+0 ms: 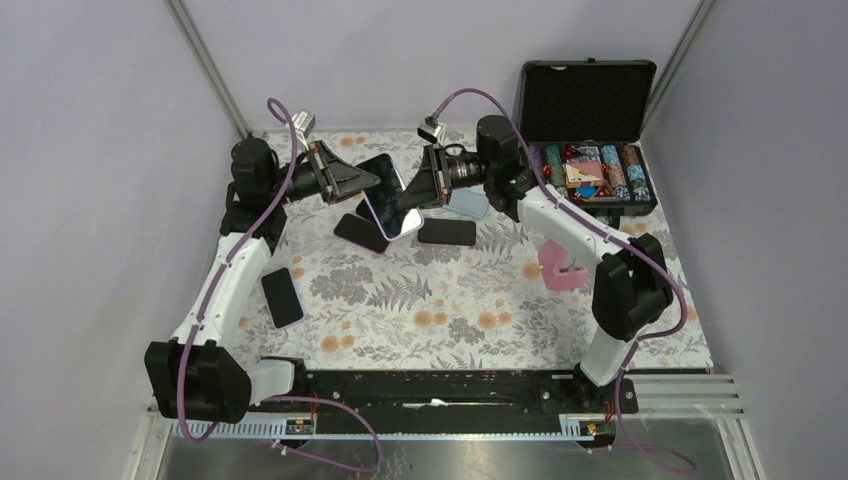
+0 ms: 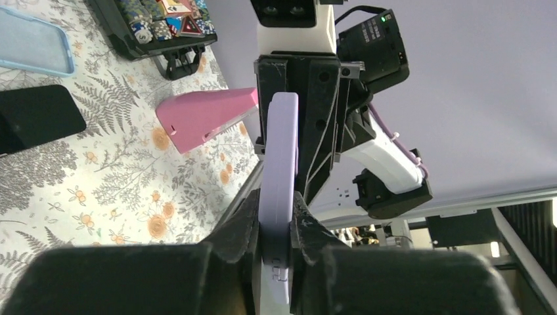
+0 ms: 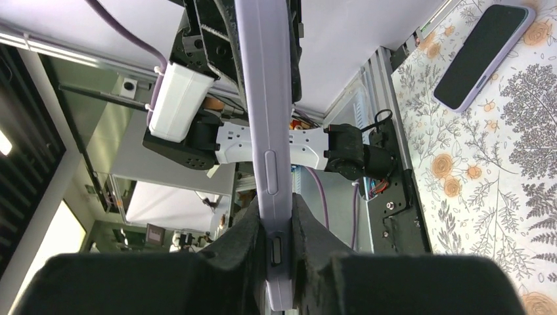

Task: Take the phone out of the phone case
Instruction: Remove the phone case from the phone.

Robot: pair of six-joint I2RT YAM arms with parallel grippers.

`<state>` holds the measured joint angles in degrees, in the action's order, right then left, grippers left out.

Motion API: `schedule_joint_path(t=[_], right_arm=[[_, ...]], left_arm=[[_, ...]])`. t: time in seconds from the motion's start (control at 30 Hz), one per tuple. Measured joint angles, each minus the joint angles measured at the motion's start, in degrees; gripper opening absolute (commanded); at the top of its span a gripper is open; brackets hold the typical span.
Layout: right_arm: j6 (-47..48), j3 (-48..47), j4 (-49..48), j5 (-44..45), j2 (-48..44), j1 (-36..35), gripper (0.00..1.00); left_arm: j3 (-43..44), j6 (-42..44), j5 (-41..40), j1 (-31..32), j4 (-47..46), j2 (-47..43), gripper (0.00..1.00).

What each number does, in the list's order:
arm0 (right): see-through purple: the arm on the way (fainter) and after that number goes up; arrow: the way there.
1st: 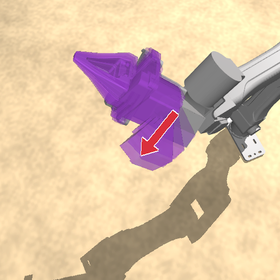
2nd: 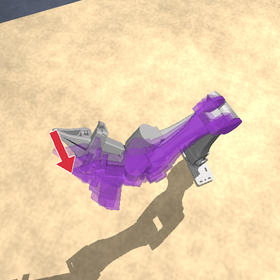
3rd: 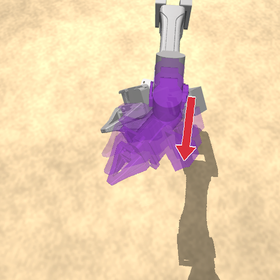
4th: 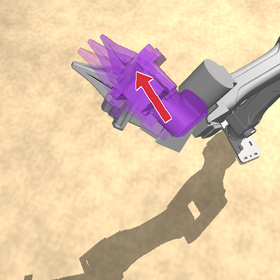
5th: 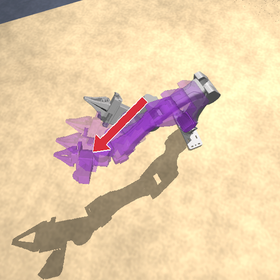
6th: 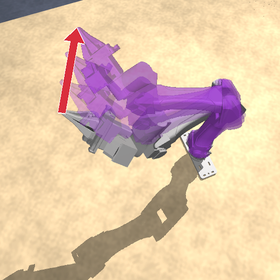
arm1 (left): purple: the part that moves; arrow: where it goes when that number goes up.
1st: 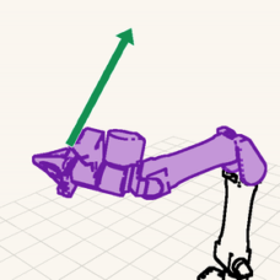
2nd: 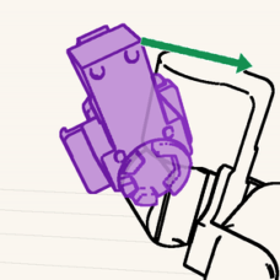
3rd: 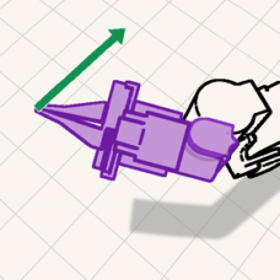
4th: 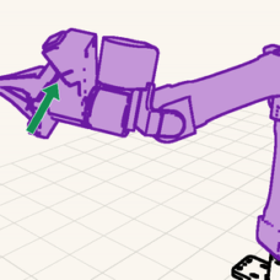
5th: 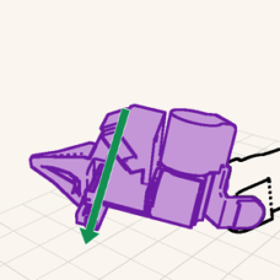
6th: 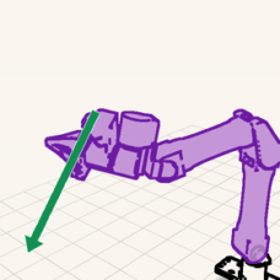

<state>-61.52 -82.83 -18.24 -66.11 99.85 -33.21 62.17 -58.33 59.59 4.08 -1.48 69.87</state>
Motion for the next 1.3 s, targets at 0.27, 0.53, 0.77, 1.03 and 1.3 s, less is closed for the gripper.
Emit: schedule_joint_path(t=[0.27,0.53,0.77,1.03,1.3], right_arm=[[-0.92,2.86,-3.23,3.56,-1.57,1.07,0.67],[-15.32,24.09,-24.57,23.93,-14.12,2.84,0.67],[-20.65,27.65,-30.58,34.07,-14.75,1.86,0.52],[-26.18,27.61,-38.29,38.18,-14.45,0.48,0.62],[-26.6,27.58,-38.45,38.93,-14.45,-2.89,0.33]], left_arm=[[-6.49,-10.71,-0.46,0.0,-14.16,-0.26,0.0],[-14.62,-24.09,-10.21,0.0,-31.26,-1.81,0.0],[-15.74,-29.16,-14.69,0.0,-37.42,-3.54,0.0],[-15.96,-29.57,-17.18,0.0,-37.59,-4.66,0.0],[-15.96,-29.7,-20.74,0.0,-36.57,-7.5,0.0]])
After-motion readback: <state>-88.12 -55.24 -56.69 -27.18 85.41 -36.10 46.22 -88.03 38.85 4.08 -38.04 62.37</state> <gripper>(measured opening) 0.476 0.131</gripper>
